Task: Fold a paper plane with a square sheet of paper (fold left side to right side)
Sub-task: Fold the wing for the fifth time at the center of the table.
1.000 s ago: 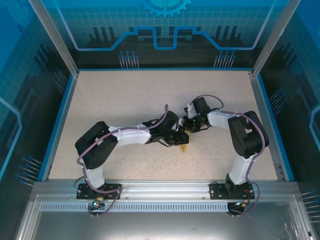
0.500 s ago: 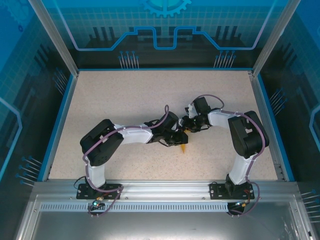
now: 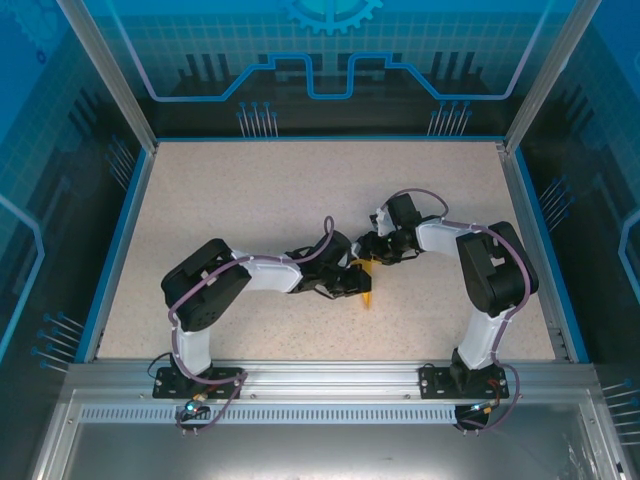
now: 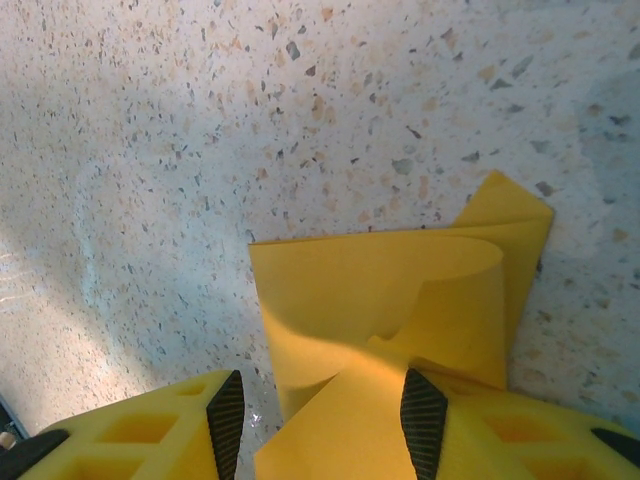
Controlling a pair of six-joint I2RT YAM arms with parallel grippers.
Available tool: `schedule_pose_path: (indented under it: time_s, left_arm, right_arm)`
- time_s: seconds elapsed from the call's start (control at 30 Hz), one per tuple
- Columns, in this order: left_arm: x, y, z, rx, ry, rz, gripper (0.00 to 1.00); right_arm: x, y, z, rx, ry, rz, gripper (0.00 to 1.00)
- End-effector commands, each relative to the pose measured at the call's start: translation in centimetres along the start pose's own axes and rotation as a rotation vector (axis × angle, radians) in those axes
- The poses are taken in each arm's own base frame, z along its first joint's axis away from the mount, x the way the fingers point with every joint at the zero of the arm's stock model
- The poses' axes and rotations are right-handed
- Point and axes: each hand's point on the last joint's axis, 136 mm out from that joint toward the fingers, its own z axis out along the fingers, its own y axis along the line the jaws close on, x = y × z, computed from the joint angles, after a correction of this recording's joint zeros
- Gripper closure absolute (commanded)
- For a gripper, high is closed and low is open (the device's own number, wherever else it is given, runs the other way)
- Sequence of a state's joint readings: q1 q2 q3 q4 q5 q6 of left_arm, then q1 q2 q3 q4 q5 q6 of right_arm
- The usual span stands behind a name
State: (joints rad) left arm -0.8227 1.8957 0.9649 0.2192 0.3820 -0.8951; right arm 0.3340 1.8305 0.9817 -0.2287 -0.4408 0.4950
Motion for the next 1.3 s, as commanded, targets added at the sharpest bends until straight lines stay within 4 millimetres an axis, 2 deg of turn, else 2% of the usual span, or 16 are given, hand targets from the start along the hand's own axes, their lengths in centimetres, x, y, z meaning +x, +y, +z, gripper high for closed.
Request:
schedule_pose_path:
  time_s: [0.0,0.3,0.53,0.77,0.83,1.27]
  left_arm:
    - [0.9,-0.5,-0.3,0.022,0.014,0.004,0.83]
    - [1.3,0.6,0.9,0.007,0.032,-0.025,0.8]
    - [1.7,0.5,1.6,0.004,0.051,-0.022,0.79]
    - [2.0,1.0,1.9,-0.024,0.063,-0.041,0.84]
    - [2.2,1.2,2.1,-0.031,0.071,-0.054,0.86]
    - [3.4,3.0,2.7,-0.1,0.101,-0.121,0.88]
  right_arm:
    - [3.6,-3.2,1.5,0.12,0.121,0.061,0.5]
    - [3.6,-3.2,1.6,0.119,0.123,0.063,0.5]
    - [3.7,-3.3,1.8,0.115,0.128,0.071,0.5]
    - [3.9,-3.5,1.9,0.124,0.132,0.08,0.53]
    - [3.9,-3.5,2.0,0.124,0.135,0.086,0.56]
    - [3.7,-3.4,2.1,0.118,0.138,0.096,0.62]
